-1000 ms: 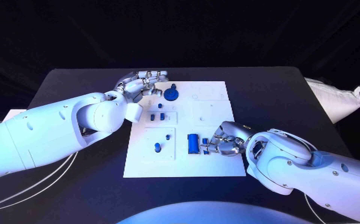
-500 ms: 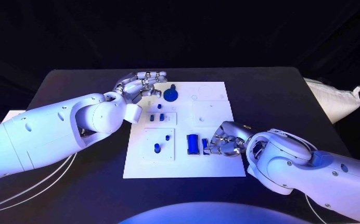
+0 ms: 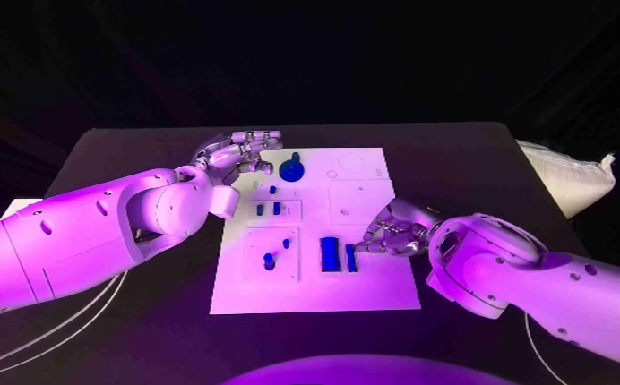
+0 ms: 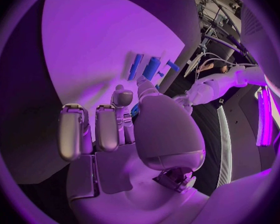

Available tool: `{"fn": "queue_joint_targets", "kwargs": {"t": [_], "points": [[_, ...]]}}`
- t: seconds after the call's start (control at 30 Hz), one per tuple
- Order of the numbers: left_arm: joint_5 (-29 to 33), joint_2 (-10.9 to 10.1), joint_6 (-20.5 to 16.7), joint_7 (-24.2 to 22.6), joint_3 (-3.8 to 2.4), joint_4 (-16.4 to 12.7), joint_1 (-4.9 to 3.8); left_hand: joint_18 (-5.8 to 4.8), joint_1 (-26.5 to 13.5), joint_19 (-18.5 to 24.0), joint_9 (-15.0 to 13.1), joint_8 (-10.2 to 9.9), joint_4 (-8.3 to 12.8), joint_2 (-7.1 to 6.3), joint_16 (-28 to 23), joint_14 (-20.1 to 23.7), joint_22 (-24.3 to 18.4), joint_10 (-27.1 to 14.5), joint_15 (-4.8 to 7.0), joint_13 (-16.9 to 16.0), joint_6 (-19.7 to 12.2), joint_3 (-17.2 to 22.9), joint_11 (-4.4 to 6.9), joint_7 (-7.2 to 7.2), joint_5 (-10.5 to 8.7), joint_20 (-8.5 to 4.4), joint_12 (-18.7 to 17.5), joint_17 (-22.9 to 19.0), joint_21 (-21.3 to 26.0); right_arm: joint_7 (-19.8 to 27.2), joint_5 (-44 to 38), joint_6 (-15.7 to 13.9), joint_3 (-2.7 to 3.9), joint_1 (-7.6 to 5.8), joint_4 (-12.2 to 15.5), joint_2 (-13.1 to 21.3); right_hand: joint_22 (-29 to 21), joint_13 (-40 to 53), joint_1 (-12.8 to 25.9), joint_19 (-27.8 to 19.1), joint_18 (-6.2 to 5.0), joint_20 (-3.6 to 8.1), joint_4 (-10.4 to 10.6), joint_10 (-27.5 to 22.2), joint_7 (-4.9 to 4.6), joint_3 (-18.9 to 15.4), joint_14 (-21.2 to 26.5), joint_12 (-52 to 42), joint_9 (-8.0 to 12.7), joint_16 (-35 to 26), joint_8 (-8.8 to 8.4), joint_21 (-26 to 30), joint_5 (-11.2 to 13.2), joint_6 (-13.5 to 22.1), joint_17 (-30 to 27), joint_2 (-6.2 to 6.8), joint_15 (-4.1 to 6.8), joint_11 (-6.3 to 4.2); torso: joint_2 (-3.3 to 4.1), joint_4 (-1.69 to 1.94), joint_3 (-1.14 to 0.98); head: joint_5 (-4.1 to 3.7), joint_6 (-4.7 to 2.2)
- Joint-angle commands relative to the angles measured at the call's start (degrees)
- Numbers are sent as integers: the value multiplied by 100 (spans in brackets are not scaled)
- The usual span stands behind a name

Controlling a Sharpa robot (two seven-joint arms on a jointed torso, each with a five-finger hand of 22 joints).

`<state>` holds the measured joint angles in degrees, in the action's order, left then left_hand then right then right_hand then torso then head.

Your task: Assemble the parts on the task board

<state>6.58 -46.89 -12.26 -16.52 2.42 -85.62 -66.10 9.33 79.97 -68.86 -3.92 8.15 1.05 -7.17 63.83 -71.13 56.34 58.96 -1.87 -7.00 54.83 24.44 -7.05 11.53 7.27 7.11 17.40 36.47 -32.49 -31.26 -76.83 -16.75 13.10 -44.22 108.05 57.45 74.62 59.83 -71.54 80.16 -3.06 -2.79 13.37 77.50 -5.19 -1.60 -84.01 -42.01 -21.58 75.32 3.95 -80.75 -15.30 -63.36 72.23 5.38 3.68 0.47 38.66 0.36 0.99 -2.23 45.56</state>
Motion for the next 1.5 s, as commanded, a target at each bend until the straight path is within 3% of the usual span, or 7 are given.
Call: {"fn": "queue_joint_targets", "kwargs": {"t": [0.03,0.37,0.63,0.9,0.93,1.2,1.5], "points": [[3,-11,90,-62,21,81,6,109,-62,31,-10,39,0,6,-128,136,-17,-53,-2,-10,-31,-47,6,-13,-14,35,59,-183,49,986,1859,-420,9,-182,-235,42,-162,-289,30,-123,-116,-22,53,-180,-22,-119,-191,444,47,-168,-21,126,-18,115,-177,-8,-45,26,-160,-10,21,2,-66],[167,64,-67,-287,50,436,15,109,-88,504,-28,254,-29,47,-972,887,-275,-108,-1,17,68,-113,21,-72,-21,48,261,-952,501,3416,4678,-823,0,-722,-1452,-317,-3510,-2152,-1017,-2120,-751,-217,-218,-1103,-294,141,959,2563,386,-3767,-31,2971,177,592,-3391,-536,-321,279,-498,-70,100,-7,-324],[474,283,-394,-700,53,939,126,29,-193,1935,15,178,-223,-42,-3474,1605,-1334,51,-335,338,127,-72,-76,-106,-64,356,-187,-2127,1983,4804,6162,-342,-8,-819,-2690,-1020,-5075,-4201,-1508,-2915,-735,-806,-404,-1414,-596,769,2282,3864,880,-6449,-37,5306,613,804,-5195,-452,-922,697,-672,-120,90,-60,-736],[542,478,-567,-903,53,1220,204,136,-81,2452,15,-137,-296,2,-5035,1668,-2629,134,-630,338,184,-197,-203,-124,-65,796,-937,-2881,2892,5370,6645,-191,-9,-817,-3493,-1558,-5703,-5340,-1309,-2093,-734,-773,-797,-1417,-656,1072,1553,3829,1331,-6949,-35,5920,612,803,-6067,-386,-854,787,-709,-99,40,-39,-990],[391,457,-392,-585,57,1187,190,-209,-2492,3783,392,-324,-105,207,-5391,3333,-3478,-1687,-390,700,-1541,-839,85,-417,-250,329,-1151,-3085,3249,4713,6105,-432,-7,-830,-3410,-1497,-6221,-5501,1196,-3928,-407,-472,-930,-3338,-294,787,3660,4201,1564,-7532,-395,6572,905,2464,-6393,-538,-368,517,-684,-104,74,-57,-895],[236,422,-805,-694,13,948,249,-310,-3834,4551,392,-815,-105,717,-5681,4244,-4063,-2720,-246,700,-2501,-1261,222,-606,-727,84,-1323,-3647,3249,4962,6387,-845,-240,-967,-3123,-1457,-6539,-5983,2700,-4892,-312,-271,-1337,-4413,-101,630,4788,4201,1725,-7532,-395,6944,1045,3420,-6619,-538,-368,388,-728,-57,-46,136,-1049],[-278,306,-2175,-1059,-134,153,448,-434,-5099,5262,392,-815,-105,717,-5895,5117,-4541,-3688,187,700,-3408,-1618,705,-1153,-727,-158,-1740,-3647,3249,5730,7258,-2116,-959,-1388,-2241,-1335,-6820,-5983,4055,-5846,-185,279,-1337,-5428,89,160,5891,4201,2158,-7532,-395,7288,1530,4310,-6803,-538,-368,-47,-748,-36,-99,223,-1118]]}}
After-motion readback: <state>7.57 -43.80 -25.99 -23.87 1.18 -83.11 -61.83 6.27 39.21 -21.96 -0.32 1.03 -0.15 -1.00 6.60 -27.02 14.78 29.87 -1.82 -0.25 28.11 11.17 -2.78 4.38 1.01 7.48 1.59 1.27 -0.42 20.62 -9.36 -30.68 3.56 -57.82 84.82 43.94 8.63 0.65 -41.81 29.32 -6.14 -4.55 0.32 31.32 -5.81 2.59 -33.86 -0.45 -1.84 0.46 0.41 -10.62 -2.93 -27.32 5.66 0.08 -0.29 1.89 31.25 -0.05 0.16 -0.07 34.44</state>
